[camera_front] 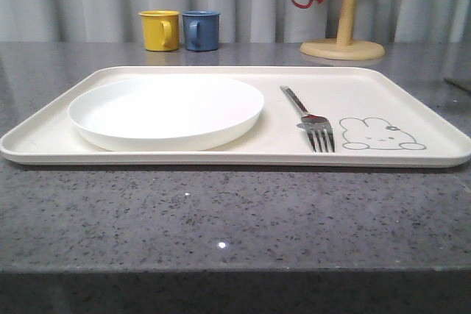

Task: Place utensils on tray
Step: 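Lower the fork onto the tray beside the plate and open the right gripper, then grasp the steel chopsticks with the right gripper and lay them beside the fork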

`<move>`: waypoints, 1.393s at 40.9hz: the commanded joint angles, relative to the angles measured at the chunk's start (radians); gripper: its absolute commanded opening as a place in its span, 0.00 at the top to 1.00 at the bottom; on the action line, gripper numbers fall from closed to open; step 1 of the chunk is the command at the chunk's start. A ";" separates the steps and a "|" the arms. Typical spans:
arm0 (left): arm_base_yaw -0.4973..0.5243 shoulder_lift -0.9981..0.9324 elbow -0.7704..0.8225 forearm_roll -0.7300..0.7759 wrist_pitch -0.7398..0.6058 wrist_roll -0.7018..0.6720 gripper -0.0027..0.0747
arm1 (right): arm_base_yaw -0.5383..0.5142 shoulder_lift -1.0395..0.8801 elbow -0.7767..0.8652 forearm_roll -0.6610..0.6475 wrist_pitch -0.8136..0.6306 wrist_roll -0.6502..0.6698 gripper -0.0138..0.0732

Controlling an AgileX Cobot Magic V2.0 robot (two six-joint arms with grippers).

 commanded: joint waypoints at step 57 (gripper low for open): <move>-0.008 0.006 -0.024 -0.001 -0.077 -0.011 0.44 | 0.056 0.044 -0.033 0.171 0.098 -0.097 0.80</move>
